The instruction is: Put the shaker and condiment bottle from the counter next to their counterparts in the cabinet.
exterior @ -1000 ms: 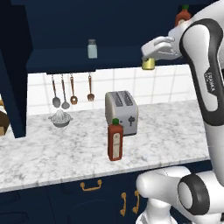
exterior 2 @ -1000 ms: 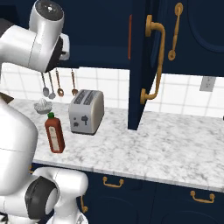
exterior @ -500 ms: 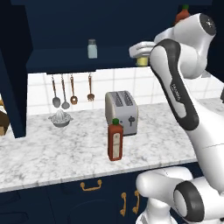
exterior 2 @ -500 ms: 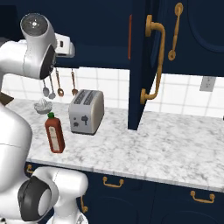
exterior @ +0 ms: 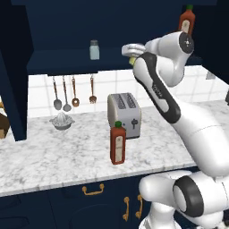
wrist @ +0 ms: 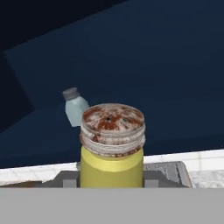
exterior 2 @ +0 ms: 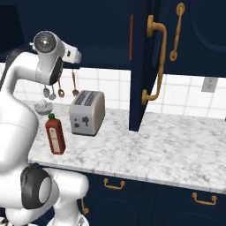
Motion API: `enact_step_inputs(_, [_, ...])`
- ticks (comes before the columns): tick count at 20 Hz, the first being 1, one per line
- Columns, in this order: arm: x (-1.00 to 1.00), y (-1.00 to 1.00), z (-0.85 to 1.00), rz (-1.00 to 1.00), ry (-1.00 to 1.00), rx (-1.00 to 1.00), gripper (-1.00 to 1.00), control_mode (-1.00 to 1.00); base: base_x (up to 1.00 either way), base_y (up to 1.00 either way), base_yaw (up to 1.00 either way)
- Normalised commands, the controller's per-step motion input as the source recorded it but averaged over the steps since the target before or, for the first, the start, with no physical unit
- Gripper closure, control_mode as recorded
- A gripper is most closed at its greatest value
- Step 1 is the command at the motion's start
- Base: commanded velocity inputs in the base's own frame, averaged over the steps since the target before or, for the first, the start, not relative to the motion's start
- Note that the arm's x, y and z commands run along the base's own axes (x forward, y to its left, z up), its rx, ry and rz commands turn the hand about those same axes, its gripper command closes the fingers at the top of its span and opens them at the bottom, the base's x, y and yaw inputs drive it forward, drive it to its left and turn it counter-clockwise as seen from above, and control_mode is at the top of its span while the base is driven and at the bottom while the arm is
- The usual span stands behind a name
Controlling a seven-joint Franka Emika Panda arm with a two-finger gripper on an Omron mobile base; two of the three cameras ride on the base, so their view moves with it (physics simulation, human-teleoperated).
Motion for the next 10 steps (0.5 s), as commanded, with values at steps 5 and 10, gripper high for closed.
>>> enact_step_inputs(5, [0.96, 0.00, 0.01, 0.00, 0.24, 0.10, 1.00, -1.00, 0.00, 0.00, 0.00])
enact_step_inputs(10, [0.99, 0.00, 0.01, 0.00, 0.21, 0.00, 1.00, -1.00, 0.00, 0.00, 0.00])
